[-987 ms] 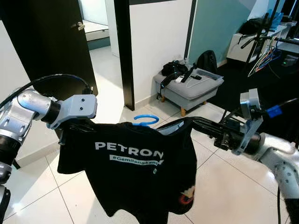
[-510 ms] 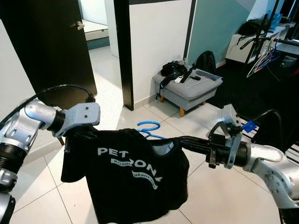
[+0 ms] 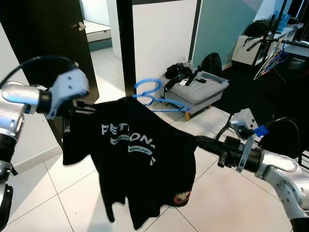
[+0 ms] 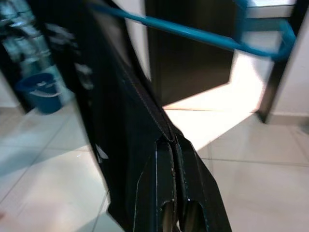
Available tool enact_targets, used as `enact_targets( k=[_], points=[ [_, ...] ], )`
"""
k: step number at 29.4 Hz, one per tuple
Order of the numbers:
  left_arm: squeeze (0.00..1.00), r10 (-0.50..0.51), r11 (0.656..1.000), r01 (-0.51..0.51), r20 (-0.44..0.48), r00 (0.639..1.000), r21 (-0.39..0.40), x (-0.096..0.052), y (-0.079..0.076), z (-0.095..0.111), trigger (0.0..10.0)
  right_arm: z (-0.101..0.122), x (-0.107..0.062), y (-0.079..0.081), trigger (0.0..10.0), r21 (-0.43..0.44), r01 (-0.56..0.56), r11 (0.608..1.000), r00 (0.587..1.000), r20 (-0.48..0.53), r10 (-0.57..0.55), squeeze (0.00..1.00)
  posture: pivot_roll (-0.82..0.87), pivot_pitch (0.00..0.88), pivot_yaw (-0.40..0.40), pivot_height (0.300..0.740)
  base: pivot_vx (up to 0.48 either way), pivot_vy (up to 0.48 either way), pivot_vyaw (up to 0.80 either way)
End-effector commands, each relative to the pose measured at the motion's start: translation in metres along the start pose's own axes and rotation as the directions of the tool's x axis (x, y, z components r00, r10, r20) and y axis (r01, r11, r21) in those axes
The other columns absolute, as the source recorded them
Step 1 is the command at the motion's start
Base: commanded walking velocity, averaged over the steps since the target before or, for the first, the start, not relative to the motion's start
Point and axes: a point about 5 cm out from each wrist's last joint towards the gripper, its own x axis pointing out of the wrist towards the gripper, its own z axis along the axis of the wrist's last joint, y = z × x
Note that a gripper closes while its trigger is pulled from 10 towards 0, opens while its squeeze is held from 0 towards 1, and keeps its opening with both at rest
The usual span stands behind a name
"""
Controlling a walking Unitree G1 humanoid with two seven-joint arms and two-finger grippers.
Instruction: Hang hanger
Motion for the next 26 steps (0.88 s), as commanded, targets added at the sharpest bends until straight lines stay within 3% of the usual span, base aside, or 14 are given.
enact_targets(
  k=[1,2,4,5,6,8,11,14,26],
  points=[
    [0.00,0.028,1.000,-0.028,0.028,0.999,0.013,-0.012,0.007,0.010,10.0,-0.002,-0.004,-0.004,10.0,-0.005,0.039,0.999,0.999,-0.002,-0.039,0.00,-0.04,0.000,0.009,0.740,0.000,0.000,0.00],
    [0.00,-0.025,1.000,0.025,0.121,0.992,0.002,-0.013,0.004,0.023,10.0,-0.004,-0.007,-0.011,10.0,0.010,0.111,0.994,0.994,0.018,-0.111,0.00,-0.04,0.000,0.010,0.740,0.000,0.000,0.00],
    [0.00,-0.025,1.000,0.025,0.121,0.992,0.002,-0.013,0.004,0.023,10.0,-0.004,-0.007,-0.011,10.0,0.010,0.111,0.994,0.994,0.018,-0.111,0.00,-0.04,0.000,0.010,0.740,0.000,0.000,0.00],
    [0.00,-0.093,0.995,0.097,0.216,0.972,-0.007,-0.014,-0.002,0.035,10.0,-0.003,-0.009,-0.020,10.0,0.030,0.180,0.983,0.982,0.048,-0.181,0.00,-0.04,0.000,0.010,0.740,0.000,0.000,0.00],
    [0.00,-0.093,0.995,0.097,0.216,0.972,-0.007,-0.014,-0.002,0.035,10.0,-0.003,-0.009,-0.020,10.0,0.030,0.180,0.983,0.982,0.048,-0.181,0.00,-0.04,0.000,0.010,0.740,0.000,0.000,0.00],
    [0.00,-0.211,0.973,0.230,0.321,0.923,-0.024,-0.013,-0.014,0.045,10.0,0.003,-0.013,-0.029,10.0,0.057,0.255,0.965,0.959,0.110,-0.260,0.00,-0.04,0.000,0.010,0.740,0.000,0.000,0.00],
    [0.00,-0.250,0.961,0.273,0.311,0.917,-0.033,-0.013,-0.018,0.042,10.0,0.008,-0.015,-0.032,10.0,0.063,0.271,0.961,0.951,0.138,-0.277,0.00,-0.04,0.000,0.012,0.740,0.000,0.000,0.00],
    [0.00,-0.283,0.953,0.301,0.242,0.928,-0.042,-0.015,-0.023,0.031,10.0,0.015,-0.018,-0.033,10.0,0.066,0.280,0.958,0.941,0.177,-0.287,0.00,-0.04,0.000,0.016,0.740,0.000,0.000,0.00],
    [0.00,-0.230,0.966,0.245,0.159,0.960,-0.081,-0.019,-0.022,0.020,10.0,0.026,-0.021,-0.027,10.0,0.047,0.240,0.970,0.941,0.233,-0.244,0.00,-0.04,0.000,0.017,0.740,0.000,0.000,0.00]
  ],
)
